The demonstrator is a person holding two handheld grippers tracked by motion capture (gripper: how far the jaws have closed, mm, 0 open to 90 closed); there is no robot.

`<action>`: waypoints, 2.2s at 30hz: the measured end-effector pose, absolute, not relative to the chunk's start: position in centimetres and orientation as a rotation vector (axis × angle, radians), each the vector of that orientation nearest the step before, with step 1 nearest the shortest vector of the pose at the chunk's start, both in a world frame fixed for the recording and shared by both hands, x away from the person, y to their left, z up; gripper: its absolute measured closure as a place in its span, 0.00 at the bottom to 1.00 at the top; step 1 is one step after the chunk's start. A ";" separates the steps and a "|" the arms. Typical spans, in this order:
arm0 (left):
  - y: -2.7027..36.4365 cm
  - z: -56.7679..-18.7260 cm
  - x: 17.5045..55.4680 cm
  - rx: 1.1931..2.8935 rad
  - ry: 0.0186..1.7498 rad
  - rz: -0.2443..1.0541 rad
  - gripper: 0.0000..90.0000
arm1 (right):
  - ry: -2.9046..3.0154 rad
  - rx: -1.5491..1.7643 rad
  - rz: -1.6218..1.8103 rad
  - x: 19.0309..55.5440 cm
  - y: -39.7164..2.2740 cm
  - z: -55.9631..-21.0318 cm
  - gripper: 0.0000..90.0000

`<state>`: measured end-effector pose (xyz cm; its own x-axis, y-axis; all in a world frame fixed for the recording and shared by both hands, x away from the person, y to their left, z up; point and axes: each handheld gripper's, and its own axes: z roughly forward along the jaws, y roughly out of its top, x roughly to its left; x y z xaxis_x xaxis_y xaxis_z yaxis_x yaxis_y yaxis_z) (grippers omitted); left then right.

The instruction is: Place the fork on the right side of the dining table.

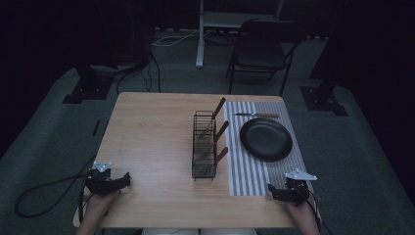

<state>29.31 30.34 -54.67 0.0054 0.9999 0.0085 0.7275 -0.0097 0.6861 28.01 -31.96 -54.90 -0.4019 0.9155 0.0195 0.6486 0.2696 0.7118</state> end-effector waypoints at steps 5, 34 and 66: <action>30.3 -54.7 29.3 1.788 1.773 0.716 0.01 | 2.170 1.412 0.885 28.1 -31.8 -54.7 0.12; 30.4 -54.7 29.2 1.792 1.772 0.714 0.01 | 2.223 1.489 0.828 28.4 -30.8 -53.6 0.16; 30.4 -54.7 29.2 1.793 1.771 0.715 0.01 | 2.238 1.345 1.085 31.5 -26.7 -47.5 0.17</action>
<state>29.25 30.37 -54.68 0.0081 0.9999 0.0120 0.7277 -0.0141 0.6858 31.50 -26.69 -47.53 -0.5094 0.8533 0.1117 0.6161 0.2710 0.7396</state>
